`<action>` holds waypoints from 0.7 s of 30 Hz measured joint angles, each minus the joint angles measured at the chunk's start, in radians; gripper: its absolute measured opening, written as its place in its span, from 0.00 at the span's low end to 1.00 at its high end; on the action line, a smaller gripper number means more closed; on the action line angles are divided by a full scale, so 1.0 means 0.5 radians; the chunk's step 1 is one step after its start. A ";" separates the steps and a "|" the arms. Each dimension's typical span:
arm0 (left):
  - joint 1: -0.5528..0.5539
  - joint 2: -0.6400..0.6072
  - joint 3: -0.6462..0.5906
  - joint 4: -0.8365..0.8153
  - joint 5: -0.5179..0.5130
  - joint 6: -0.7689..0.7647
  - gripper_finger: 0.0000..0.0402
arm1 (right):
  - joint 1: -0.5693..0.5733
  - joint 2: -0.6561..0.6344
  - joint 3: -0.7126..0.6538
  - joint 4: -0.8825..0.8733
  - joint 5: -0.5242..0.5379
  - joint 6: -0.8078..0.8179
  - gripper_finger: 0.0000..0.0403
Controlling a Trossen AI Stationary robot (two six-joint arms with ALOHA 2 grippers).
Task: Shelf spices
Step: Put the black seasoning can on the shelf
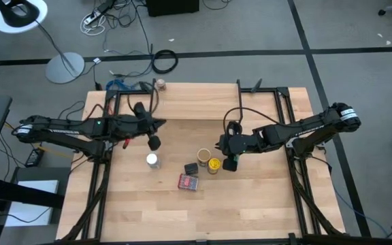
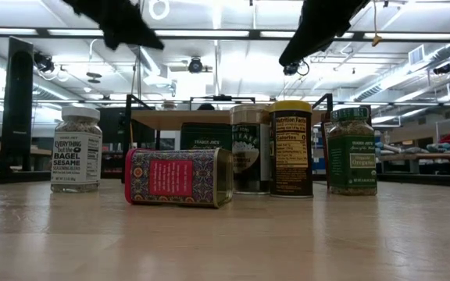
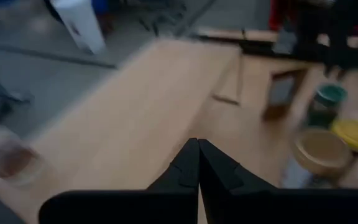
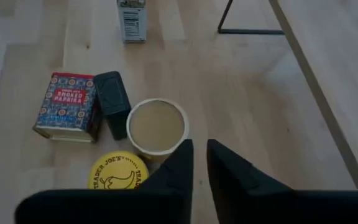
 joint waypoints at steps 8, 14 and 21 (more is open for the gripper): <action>0.000 0.002 0.184 -0.008 -0.343 0.273 0.06 | 0.000 0.000 0.000 0.166 0.090 -0.114 0.24; 0.000 0.012 0.184 -0.142 -0.359 0.212 0.20 | 0.000 0.000 0.000 0.184 0.141 -0.114 0.33; 0.000 0.023 0.184 -0.336 -0.059 -0.081 0.31 | -0.003 0.000 0.000 0.163 0.132 -0.114 0.43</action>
